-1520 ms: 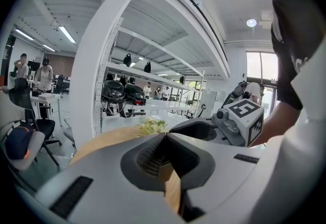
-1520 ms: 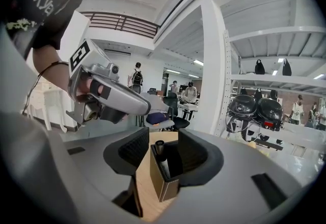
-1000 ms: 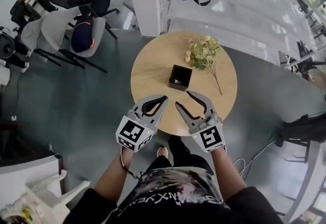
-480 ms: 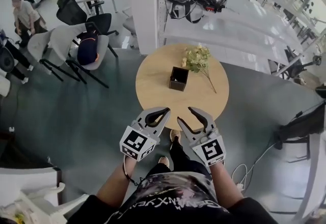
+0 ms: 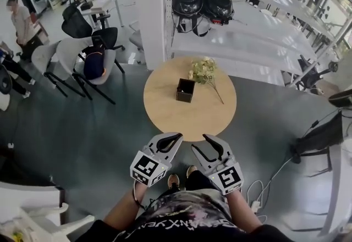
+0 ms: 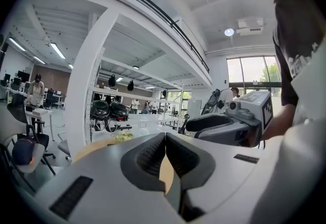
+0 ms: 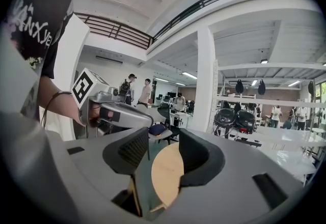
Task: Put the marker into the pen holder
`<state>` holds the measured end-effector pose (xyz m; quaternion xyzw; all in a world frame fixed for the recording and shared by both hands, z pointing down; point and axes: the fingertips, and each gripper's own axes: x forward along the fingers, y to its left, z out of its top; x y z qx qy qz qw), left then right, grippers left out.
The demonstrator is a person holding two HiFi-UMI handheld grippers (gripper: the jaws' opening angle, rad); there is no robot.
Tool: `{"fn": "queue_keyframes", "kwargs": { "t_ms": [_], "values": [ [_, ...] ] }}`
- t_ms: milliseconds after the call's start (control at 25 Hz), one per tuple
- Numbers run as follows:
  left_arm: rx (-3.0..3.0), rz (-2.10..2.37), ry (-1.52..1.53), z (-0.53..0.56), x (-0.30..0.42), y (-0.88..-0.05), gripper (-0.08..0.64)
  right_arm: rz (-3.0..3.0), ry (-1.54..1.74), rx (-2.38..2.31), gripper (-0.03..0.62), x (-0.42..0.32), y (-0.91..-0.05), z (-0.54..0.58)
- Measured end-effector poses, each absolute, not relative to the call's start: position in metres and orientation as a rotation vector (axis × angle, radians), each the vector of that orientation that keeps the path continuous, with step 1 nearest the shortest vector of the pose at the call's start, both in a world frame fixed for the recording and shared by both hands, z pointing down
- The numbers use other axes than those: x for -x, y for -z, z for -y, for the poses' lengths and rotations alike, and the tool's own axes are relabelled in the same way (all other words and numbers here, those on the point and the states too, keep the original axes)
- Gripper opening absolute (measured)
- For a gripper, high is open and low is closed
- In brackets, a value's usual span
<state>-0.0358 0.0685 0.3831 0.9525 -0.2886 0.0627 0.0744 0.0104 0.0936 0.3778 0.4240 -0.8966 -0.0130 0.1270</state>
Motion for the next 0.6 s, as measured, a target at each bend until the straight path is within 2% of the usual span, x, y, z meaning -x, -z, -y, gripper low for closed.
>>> {"fn": "queue_keyframes", "kwargs": {
  "t_ms": [400,600],
  "values": [
    [-2.836,0.894,-0.198,-0.082,0.006,-0.365,0.021,2.696,0.034,-1.157,0.188,-0.038,-0.356,-0.102],
    [-2.84,0.914,-0.213,-0.075,-0.009,-0.362,0.021,2.724,0.075,-1.144,0.142,-0.055,-0.349,-0.101]
  ]
}}
